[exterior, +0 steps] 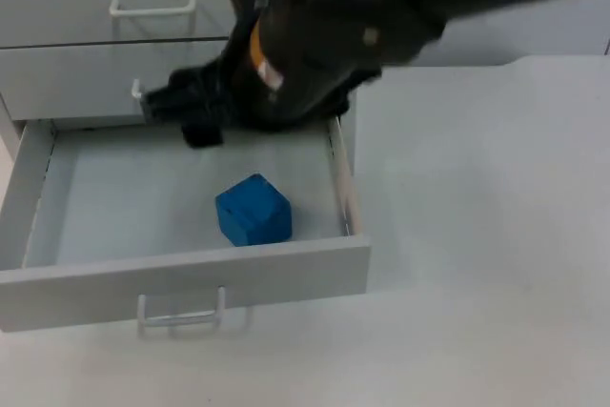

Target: Open the drawer with the left hand, place the block into the drawer with the right hand, then close the drawer with the left hand.

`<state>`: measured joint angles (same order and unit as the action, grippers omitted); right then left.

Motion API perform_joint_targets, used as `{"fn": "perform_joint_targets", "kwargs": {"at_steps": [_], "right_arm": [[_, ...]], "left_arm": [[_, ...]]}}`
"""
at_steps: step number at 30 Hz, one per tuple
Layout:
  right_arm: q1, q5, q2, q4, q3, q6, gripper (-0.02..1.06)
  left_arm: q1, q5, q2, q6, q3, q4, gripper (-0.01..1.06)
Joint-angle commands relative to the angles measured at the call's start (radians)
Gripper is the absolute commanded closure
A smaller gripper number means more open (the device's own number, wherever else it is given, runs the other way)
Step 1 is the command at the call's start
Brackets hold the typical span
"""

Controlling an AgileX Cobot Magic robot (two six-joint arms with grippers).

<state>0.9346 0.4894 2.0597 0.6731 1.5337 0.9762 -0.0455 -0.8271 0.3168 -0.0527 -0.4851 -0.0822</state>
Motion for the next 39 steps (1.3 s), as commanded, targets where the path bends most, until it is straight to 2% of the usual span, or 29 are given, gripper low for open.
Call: {"fn": "perform_joint_targets", "kwargs": {"at_steps": [1,5,6,10,11,14,15,20,28,31,34,35,36,39], "right_arm": [[0.004,0.066,-0.057,-0.076,0.006,-0.129,0.33],[0.004,0.112,-0.169,-0.216,-0.048,-0.306,0.33],[0.004,0.112,-0.169,-0.216,-0.048,-0.306,0.33],[0.004,0.105,-0.286,-0.283,-0.208,-0.387,0.33],[0.004,0.105,-0.286,-0.283,-0.208,-0.387,0.33],[0.004,0.066,-0.361,-0.295,-0.331,-0.387,0.33],[0.004,0.066,-0.361,-0.295,-0.331,-0.387,0.33],[0.004,0.012,-0.424,-0.341,-0.496,-0.387,0.33],[0.002,-0.008,-0.424,-0.341,-0.532,-0.401,0.33],[-0.025,-0.008,-0.424,-0.345,-0.532,-0.410,0.33],[-0.111,0.017,-0.424,-0.356,-0.532,-0.433,0.33],[-0.168,0.027,-0.424,-0.399,-0.532,-0.483,0.33],[-0.168,0.027,-0.424,-0.399,-0.532,-0.483,0.33],[-0.314,0.053,-0.424,-0.570,-0.532,-0.665,0.33]], "left_arm": [[-0.003,0.010,-0.005,0.006,0.002,0.005,0.00],[-0.003,0.010,-0.005,0.006,0.002,0.005,0.00],[-0.003,0.010,-0.005,0.006,0.002,0.005,0.00],[-0.003,0.010,-0.005,0.006,0.002,0.005,0.00],[-0.003,0.010,-0.005,0.006,0.002,0.005,0.00],[-0.003,0.015,-0.005,0.006,0.002,0.005,0.00],[-0.003,0.015,-0.005,0.006,0.002,0.005,0.00],[-0.003,0.019,-0.005,0.006,0.002,0.005,0.00],[-0.003,0.019,-0.005,0.006,0.002,0.005,0.00],[-0.003,0.019,-0.005,0.006,0.002,0.005,0.00],[-0.003,0.019,-0.005,0.006,0.002,0.005,0.00],[-0.003,0.019,-0.005,0.006,0.002,0.005,0.00],[-0.003,0.019,-0.005,0.006,0.002,0.005,0.00],[-0.003,0.019,-0.005,0.006,0.002,0.005,0.00]]}}
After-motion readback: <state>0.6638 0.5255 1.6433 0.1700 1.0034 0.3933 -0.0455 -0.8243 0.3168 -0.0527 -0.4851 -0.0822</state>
